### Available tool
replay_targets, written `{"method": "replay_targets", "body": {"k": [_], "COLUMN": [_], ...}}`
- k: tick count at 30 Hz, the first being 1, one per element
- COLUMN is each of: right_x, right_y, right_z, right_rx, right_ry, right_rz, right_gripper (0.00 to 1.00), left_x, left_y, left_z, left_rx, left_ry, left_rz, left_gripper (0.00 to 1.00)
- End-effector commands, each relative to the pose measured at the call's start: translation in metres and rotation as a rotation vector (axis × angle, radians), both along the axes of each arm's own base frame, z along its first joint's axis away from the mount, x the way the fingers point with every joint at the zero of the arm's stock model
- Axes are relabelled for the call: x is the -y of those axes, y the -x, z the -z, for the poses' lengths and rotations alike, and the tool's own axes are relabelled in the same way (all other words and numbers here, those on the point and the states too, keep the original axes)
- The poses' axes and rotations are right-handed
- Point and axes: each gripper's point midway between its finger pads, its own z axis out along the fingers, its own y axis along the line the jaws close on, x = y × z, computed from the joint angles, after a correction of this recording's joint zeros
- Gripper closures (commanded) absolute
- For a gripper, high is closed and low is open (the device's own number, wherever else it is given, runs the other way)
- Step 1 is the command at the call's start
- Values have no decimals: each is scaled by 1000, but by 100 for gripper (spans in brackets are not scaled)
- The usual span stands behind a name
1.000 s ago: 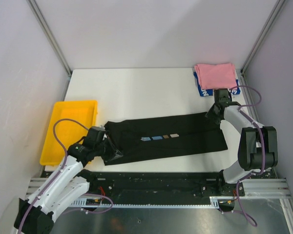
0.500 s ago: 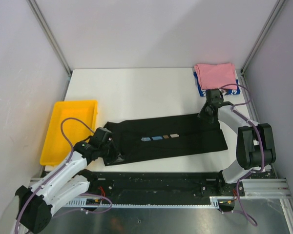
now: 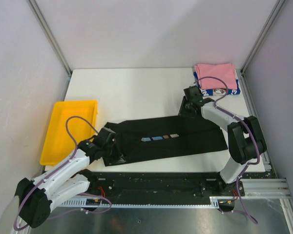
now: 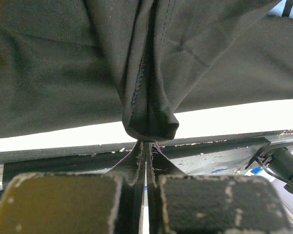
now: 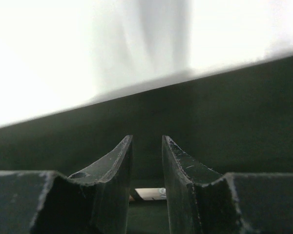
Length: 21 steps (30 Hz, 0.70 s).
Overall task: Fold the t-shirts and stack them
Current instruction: Fold the other side of the tshirt into a rectangle
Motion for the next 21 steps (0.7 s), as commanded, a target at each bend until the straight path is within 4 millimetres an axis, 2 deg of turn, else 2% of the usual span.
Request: {"method": "replay_targets", "body": {"k": [1,3,6,9,12,14,21], "right_x": [-44,-69,-109,-145,-176,-197,-262], "right_y": [-13,-10,-2,6,15,21,47], "right_z": [-20,-23,-26,-31,-31,-31,-13], "right_rx": [79,92,107,125,128,129,100], "right_ry": [-29,-41,-68,-89,-108,-110,-127], "right_rz": [-117,-194,-330,-452,-553,-618,-818], "right_gripper": [65,64,62,58,57,56,51], "left_x": [1,2,1,-9,-21,-27,-51], "left_y": [-5,-10,-25,-40,-53,-59,-77], "left_z": [-1,-7,-26,-49,-67,-70,-49], "left_rx": [22,50,149,255,331,340,264], "left_ry": [-9,-11,-32,-86,-140,-166,-280], "left_rz": [-2,18,50,44,9,-22,-176], "left_gripper": [99,87,68,56,56,60,67]}}
